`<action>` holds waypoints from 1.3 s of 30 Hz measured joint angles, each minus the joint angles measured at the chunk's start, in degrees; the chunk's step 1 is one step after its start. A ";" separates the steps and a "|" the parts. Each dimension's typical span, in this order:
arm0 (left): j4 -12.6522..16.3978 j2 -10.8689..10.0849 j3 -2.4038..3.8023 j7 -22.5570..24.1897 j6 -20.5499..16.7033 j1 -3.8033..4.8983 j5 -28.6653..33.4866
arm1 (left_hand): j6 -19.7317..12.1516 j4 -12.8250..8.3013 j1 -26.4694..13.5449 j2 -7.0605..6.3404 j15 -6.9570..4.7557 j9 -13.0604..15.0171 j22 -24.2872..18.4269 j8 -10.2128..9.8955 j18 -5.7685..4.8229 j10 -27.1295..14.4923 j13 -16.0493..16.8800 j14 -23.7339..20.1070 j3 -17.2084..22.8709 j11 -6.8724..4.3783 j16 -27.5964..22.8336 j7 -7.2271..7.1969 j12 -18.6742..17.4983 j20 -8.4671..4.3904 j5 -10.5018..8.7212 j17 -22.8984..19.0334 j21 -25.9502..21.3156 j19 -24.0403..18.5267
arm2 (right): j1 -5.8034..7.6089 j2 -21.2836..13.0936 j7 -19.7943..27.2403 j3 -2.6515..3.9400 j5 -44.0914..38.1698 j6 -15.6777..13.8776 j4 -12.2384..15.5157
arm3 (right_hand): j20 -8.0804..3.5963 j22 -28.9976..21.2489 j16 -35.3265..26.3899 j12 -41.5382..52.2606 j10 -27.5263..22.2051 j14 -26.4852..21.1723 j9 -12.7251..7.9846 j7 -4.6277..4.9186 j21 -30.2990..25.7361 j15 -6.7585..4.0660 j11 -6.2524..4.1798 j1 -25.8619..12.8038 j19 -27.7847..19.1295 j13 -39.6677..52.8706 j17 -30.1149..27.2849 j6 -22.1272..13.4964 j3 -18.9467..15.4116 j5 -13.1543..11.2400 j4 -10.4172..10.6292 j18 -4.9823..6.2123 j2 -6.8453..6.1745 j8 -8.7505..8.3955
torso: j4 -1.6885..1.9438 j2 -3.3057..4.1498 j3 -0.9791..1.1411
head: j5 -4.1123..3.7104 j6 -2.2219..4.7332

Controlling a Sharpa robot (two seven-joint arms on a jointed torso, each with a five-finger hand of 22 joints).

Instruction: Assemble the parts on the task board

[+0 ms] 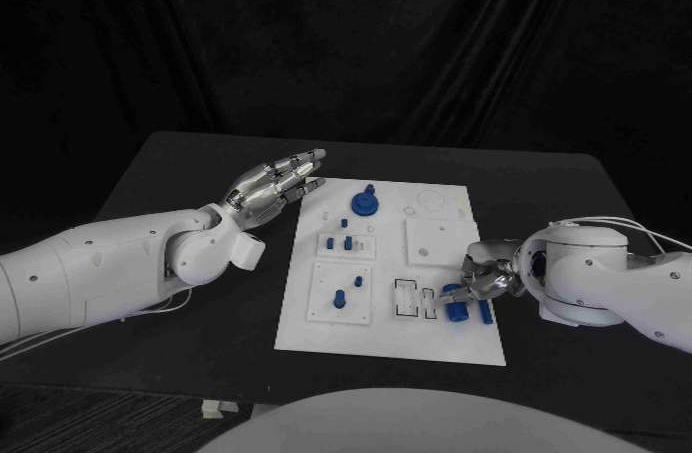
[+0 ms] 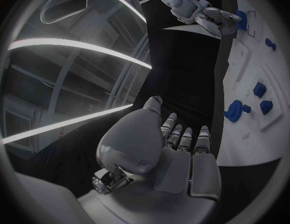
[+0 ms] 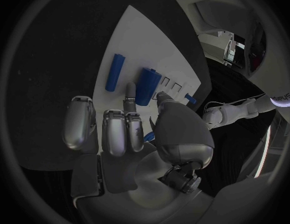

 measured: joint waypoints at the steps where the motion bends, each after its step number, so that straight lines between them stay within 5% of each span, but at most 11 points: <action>1: -0.01 0.00 0.00 -0.01 0.01 0.00 0.00 | 0.00 0.00 0.00 0.00 0.00 0.00 0.00 0.00 0.01 0.00 0.00 0.00 0.00 0.00 0.00 0.00 0.00 0.00 0.00 0.00 0.00 0.00 | -0.13 0.11 -0.21 0.01 0.00 0.36 -0.05 | 0.07 0.00 -0.19 0.00 0.00 0.00 0.00 0.00 -0.24 0.00 0.00 0.71 -0.08 0.00 0.00 0.00 0.15 0.00 -0.15 0.00 -0.03 -0.26 | 0.00 0.00 0.00 | 0.03 0.00; 4: -0.01 0.00 0.00 -0.05 0.04 -0.01 0.00 | 0.00 0.00 0.00 0.00 0.00 0.00 0.00 0.00 0.01 0.00 0.00 0.00 0.00 0.00 0.00 0.00 0.00 0.00 0.00 0.00 0.00 0.00 | -0.46 0.37 -0.72 0.01 -0.01 1.25 -0.15 | 0.21 0.00 -0.20 0.00 0.20 0.19 0.01 0.00 -0.75 0.19 0.20 2.38 -0.21 0.00 0.00 0.00 0.57 0.89 -0.57 0.00 0.10 -0.71 | 0.00 0.00 0.00 | 0.09 0.00; 9: -0.01 0.00 0.00 -0.10 0.07 -0.03 0.00 | 0.00 0.00 0.00 0.00 0.00 0.00 0.05 0.00 0.01 0.00 0.00 0.00 0.00 0.00 0.00 0.00 0.00 0.00 0.00 0.01 0.00 0.00 | -0.76 0.64 -1.13 0.12 0.00 1.90 -0.24 | 0.21 0.00 -0.43 0.00 0.21 0.22 0.03 0.01 -1.06 0.22 0.21 6.26 -0.21 0.00 0.00 0.00 2.04 6.40 -2.57 0.00 0.48 -1.20 | 0.00 -0.01 0.00 | 0.18 0.00; 12: 0.01 -0.01 0.02 -0.12 0.09 -0.05 0.00 | 0.00 0.00 0.00 0.00 0.00 0.00 0.04 0.00 0.01 0.00 0.00 0.00 0.00 0.00 0.00 0.00 0.00 0.00 0.00 0.01 0.00 0.00 | -0.77 0.66 -1.09 0.20 0.09 1.86 -0.23 | 0.21 -0.01 -0.43 0.00 0.14 0.22 0.24 0.27 -1.06 0.43 0.35 8.69 -0.21 -0.01 0.00 -0.03 3.30 13.22 -4.41 0.01 0.39 -1.64 | 0.00 -0.01 0.00 | 0.24 0.00; 18: 0.00 -0.05 0.02 -0.17 0.12 -0.06 0.00 | 0.00 0.00 0.00 0.00 0.00 -0.01 0.04 0.00 0.00 0.00 0.00 0.00 0.00 0.00 0.00 0.00 0.00 0.00 0.00 0.02 0.00 0.00 | -0.87 0.29 -0.74 0.17 1.02 0.70 -0.07 | 0.21 -0.01 -0.43 0.00 0.08 0.17 0.46 -0.15 -1.06 0.57 0.30 9.90 -0.21 -0.01 -0.01 0.10 3.28 26.05 -4.43 0.00 -0.82 -1.82 | 0.00 -0.01 0.00 | 0.25 0.00; 25: -0.04 -0.04 0.00 -0.23 0.15 -0.10 0.00 | 0.00 0.00 0.00 0.00 0.00 -0.01 0.04 0.00 0.01 0.00 0.00 0.00 0.00 0.00 0.00 0.00 0.00 0.00 0.00 0.03 0.00 0.00 | -0.50 -0.73 -0.01 -0.08 4.14 -2.20 0.89 | 0.21 -0.01 -1.08 0.00 0.10 -0.04 1.46 -0.42 -1.73 0.54 0.07 10.04 -0.21 -0.01 -0.01 -0.20 4.03 34.99 -3.68 0.01 -0.96 -2.37 | 0.00 -0.01 0.00 | 0.25 0.00; 31: -0.09 -0.04 0.00 -0.28 0.17 -0.11 0.00 | 0.00 0.00 0.00 0.00 0.00 -0.01 0.03 0.00 0.00 0.00 0.00 0.00 0.00 0.00 0.00 0.00 0.00 0.00 0.00 0.04 0.00 0.00 | 2.29 -0.96 0.63 0.08 10.44 -5.37 1.54 | 0.21 -0.02 -1.08 0.00 0.10 -0.04 2.23 -0.36 -2.11 0.55 0.07 10.02 -0.21 -0.01 -0.01 -0.28 4.04 35.79 -3.68 0.00 -0.95 -2.10 | 0.00 -0.01 0.00 | -0.15 0.00; 37: -0.10 0.04 0.00 -0.32 0.20 -0.12 0.00 | 0.00 0.00 0.00 0.00 0.00 -0.01 0.03 0.00 0.00 0.00 0.00 0.00 0.00 0.00 0.00 0.00 0.00 0.00 0.00 0.04 0.00 0.00 | 3.05 0.60 0.94 0.03 16.70 -7.52 1.33 | 0.21 -0.02 -1.16 0.00 0.10 -0.05 2.64 -0.23 -2.11 0.56 0.07 8.62 -0.21 0.03 -0.01 -0.58 4.52 35.64 -3.19 0.00 0.45 -1.70 | 0.01 -0.01 0.01 | -0.16 0.00; 39: -0.10 0.04 0.01 -0.33 0.21 -0.12 0.00 | 0.00 0.00 0.00 0.00 0.00 -0.01 0.03 0.00 0.00 0.00 0.00 0.00 0.00 0.00 0.00 0.00 0.00 0.00 0.00 0.02 0.00 0.00 | 3.06 1.30 0.94 0.03 18.11 -7.67 0.98 | 0.21 -0.02 -1.53 0.00 0.10 -0.05 2.91 -0.23 -2.54 0.57 0.08 8.15 -0.21 0.03 -0.01 -1.10 4.59 33.24 -3.12 0.04 0.91 -1.70 | 0.02 -0.01 0.00 | -0.13 0.00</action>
